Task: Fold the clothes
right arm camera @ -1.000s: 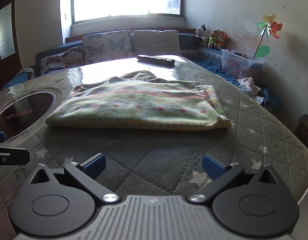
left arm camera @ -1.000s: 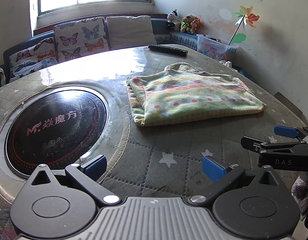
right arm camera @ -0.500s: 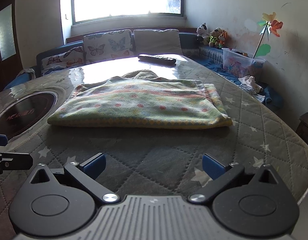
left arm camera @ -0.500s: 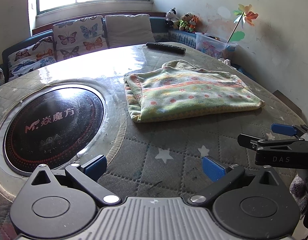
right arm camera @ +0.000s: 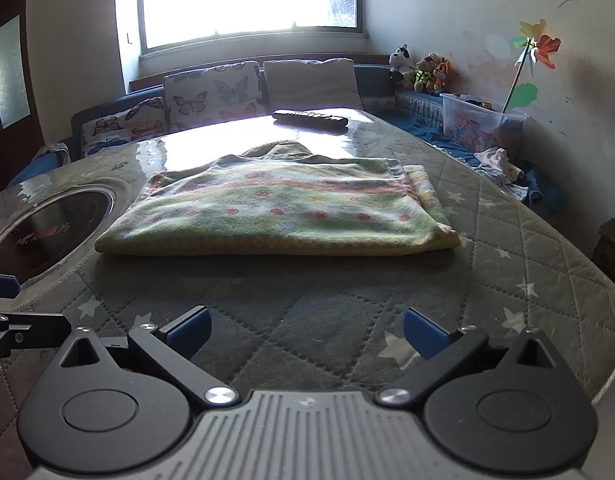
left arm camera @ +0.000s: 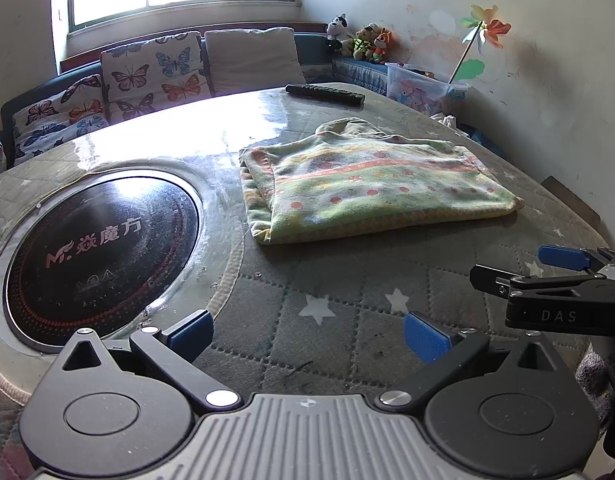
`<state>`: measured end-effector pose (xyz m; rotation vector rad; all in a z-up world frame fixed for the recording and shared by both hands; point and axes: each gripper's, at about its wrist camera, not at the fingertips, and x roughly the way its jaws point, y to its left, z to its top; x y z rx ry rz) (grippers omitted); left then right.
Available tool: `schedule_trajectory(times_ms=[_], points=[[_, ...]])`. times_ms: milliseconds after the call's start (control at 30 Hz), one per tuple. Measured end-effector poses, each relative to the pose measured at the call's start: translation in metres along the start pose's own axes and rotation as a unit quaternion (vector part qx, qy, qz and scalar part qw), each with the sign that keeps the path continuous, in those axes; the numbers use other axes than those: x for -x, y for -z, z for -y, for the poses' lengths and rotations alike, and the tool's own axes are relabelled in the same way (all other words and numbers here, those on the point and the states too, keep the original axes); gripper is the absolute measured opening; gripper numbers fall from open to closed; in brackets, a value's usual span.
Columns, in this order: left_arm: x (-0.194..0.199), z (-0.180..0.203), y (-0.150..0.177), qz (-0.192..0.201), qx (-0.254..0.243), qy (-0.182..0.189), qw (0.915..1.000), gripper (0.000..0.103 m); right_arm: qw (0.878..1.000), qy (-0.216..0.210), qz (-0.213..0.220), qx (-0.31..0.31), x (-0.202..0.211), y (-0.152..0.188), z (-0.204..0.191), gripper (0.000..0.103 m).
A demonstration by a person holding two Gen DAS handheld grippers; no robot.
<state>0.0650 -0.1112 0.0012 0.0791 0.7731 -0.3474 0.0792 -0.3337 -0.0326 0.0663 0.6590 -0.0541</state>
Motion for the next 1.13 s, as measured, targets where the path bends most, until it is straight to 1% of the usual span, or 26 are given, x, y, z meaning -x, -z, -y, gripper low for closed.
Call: schedule_trajectory(times_ms=[1133], points=[[-0.008,0.006,-0.013,0.003,-0.017,0.008,0.9998,0.103,1.0,-0.007,-0.006,0.0,-0.01,-0.007,-0.007,0.103]])
